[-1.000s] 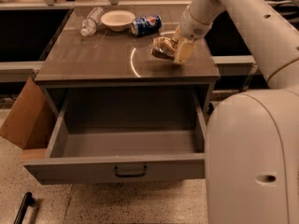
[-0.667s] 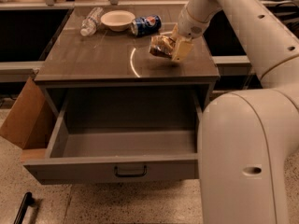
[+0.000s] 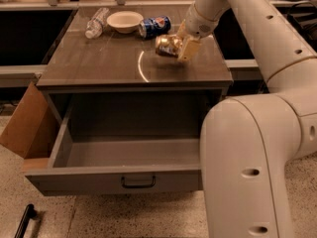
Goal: Pick orange can from top drawer and place on counter
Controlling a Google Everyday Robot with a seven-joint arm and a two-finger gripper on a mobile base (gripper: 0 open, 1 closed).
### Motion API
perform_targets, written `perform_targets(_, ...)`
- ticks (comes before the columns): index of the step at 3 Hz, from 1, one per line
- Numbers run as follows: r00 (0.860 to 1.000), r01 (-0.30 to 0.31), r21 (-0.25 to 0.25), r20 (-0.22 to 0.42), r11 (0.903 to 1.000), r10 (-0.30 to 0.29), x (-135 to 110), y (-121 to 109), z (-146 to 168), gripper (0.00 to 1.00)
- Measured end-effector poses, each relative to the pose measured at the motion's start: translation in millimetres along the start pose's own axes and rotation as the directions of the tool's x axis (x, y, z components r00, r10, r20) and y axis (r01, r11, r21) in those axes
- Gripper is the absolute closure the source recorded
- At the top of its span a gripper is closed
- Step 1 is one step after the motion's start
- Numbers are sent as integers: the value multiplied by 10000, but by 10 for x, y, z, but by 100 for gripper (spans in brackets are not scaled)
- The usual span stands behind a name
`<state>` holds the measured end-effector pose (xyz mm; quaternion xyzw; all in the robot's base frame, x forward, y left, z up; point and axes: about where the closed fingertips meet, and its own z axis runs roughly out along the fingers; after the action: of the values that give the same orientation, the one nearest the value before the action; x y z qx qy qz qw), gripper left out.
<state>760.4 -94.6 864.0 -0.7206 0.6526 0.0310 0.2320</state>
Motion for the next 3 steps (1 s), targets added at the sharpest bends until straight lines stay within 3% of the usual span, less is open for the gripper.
perform_targets(1, 9999, 85, 50, 69, 10000, -86, -34, -42, -9, 0)
perform_targets(3, 9989, -217, 507, 430, 9985, 195, 106, -16, -265, 0)
